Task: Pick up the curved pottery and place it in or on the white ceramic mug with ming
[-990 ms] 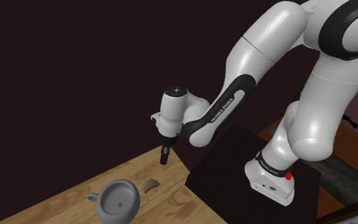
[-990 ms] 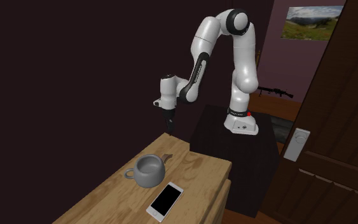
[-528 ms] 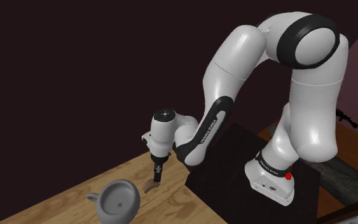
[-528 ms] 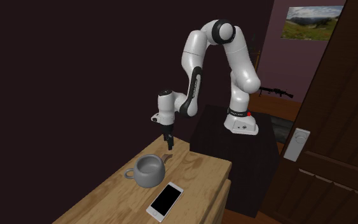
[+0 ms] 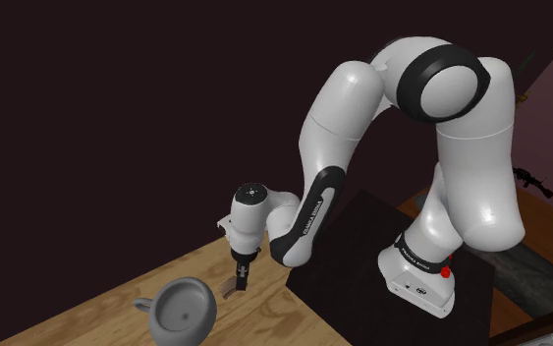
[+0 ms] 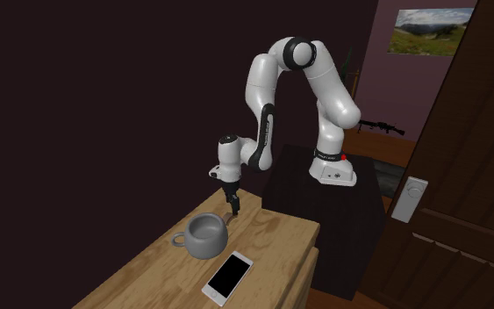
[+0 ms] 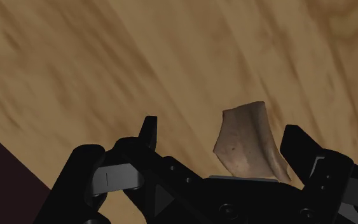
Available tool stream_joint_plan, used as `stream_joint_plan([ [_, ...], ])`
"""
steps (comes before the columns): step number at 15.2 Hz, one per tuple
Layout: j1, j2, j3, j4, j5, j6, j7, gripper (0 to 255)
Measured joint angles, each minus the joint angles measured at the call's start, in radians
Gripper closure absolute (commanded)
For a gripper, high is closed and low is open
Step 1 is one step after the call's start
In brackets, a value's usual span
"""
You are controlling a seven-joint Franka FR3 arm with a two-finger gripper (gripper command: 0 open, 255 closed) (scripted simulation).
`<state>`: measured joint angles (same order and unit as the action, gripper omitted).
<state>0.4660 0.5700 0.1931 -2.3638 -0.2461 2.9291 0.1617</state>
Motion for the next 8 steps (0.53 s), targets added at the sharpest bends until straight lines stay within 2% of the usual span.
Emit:
stream_joint_plan([
  [6, 0.005, 0.007, -0.004, 0.004, -0.002, 0.004, 0.003, 0],
  [7, 0.005, 0.007, -0.004, 0.004, -0.002, 0.004, 0.003, 255],
  [8, 0.005, 0.007, -0.003, 0.004, -0.002, 0.004, 0.003, 255],
])
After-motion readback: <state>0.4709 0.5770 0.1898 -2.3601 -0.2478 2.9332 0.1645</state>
